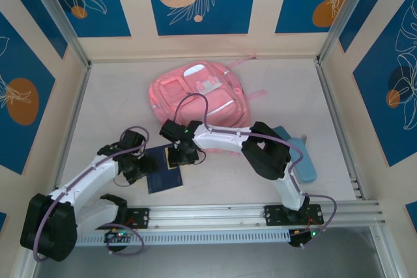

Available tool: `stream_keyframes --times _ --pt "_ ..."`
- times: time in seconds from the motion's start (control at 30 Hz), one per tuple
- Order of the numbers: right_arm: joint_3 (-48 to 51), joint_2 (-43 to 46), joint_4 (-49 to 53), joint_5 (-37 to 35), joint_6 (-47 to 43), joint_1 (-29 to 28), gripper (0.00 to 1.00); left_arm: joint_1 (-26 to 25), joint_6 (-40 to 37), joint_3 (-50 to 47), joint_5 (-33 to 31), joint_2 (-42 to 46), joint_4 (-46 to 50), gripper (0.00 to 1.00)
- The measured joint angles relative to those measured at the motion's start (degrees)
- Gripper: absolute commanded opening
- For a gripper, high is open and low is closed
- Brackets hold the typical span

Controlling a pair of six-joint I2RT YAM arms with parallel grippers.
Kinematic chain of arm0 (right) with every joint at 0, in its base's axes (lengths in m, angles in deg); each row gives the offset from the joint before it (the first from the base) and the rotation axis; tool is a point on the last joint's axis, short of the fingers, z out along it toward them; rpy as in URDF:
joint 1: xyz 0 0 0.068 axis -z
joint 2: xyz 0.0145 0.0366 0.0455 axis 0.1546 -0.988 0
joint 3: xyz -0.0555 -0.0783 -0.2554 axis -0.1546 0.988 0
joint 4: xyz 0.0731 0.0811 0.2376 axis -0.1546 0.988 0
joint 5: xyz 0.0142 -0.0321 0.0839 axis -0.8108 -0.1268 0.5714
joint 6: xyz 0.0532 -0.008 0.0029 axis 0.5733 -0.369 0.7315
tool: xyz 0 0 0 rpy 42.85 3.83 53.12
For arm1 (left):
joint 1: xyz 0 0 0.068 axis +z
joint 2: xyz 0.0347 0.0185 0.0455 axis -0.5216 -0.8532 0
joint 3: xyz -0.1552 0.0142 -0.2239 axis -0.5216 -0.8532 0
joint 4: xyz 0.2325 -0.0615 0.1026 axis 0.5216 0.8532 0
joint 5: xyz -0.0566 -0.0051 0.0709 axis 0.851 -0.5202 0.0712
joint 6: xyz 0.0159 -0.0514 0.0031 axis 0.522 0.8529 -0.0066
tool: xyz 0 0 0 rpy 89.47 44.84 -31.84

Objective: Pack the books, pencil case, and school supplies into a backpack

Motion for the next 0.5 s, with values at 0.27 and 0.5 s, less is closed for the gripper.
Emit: stream_keyframes --times 0.27,0.5 --pt "-1.2 -1.64 2.1 0.33 -1.16 0.0 0.36 0.2 -0.02 -1.25 2.45 -1.6 -2.4 0.59" --pt "-1.2 -1.66 2.38 1.73 -1.44 0.13 0.31 0.48 -1.2 -1.62 5.27 -1.68 -3.48 0.41"
